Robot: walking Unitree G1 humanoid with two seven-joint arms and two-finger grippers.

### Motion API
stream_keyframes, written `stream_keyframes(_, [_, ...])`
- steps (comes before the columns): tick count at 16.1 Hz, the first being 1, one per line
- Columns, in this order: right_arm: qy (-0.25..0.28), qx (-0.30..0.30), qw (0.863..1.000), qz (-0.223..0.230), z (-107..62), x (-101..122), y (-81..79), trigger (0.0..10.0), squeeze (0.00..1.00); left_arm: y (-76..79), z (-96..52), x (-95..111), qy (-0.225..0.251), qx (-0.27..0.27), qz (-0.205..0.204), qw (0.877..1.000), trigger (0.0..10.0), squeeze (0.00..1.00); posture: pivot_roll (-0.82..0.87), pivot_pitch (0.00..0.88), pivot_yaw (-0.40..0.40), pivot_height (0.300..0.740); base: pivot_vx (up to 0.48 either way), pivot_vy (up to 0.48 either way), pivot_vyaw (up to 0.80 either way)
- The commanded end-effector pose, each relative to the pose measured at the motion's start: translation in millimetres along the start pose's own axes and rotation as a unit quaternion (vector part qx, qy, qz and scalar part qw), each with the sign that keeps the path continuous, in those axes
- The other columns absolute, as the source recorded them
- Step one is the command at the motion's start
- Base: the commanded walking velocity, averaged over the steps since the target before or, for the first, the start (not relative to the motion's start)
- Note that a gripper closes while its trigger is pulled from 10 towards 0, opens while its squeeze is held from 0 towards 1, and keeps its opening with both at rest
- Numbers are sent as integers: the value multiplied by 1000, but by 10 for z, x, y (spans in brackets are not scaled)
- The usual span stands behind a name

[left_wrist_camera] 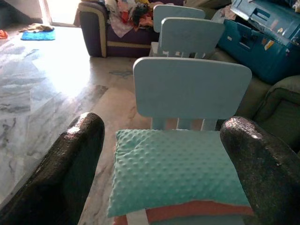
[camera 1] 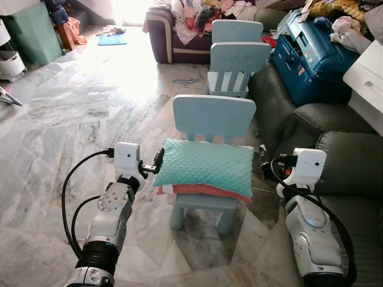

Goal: Move the pillow to the sofa

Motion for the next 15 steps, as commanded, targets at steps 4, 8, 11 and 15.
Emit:
stream_keyframes(4, [-3, -2, 1000, 2, -2, -4, 9, 10000, 0, 3, -19, -9, -2, -3, -3, 1000, 10000, 0, -147, 58, 0, 740, 0, 0, -794])
stream_keyframes(8, [-2, -1, 1000, 1, -4, -2, 8, 10000, 0, 4, -22, -6, 0, -3, -4, 1000, 10000, 0, -148, 58, -1, 740, 0, 0, -791])
stream_keyframes(11, [2, 0, 1000, -1, -15, 4, 7, 10000, 0, 12, -26, -6, 0, -5, -3, 1000, 10000, 0, -149, 59, -2, 740, 0, 0, -496])
stream_keyframes(15, [1, 2, 1000, -2, -25, 1, -5, 10000, 0, 19, -40, -15, -1, -7, 0, 1000, 10000, 0, -143, 60, -7, 740, 0, 0, 0])
Point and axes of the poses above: a point about 5 cm out from each wrist's last joint towards the gripper, its own z axis pointing out of the wrist towards the gripper, its own x axis along the axis of the wrist's last joint, y = z × x, the point moved 3 cm from there along z, pointing out of the wrist towards the gripper, and after that the axes turned 7 degrees about z, right-handed, at the moved point
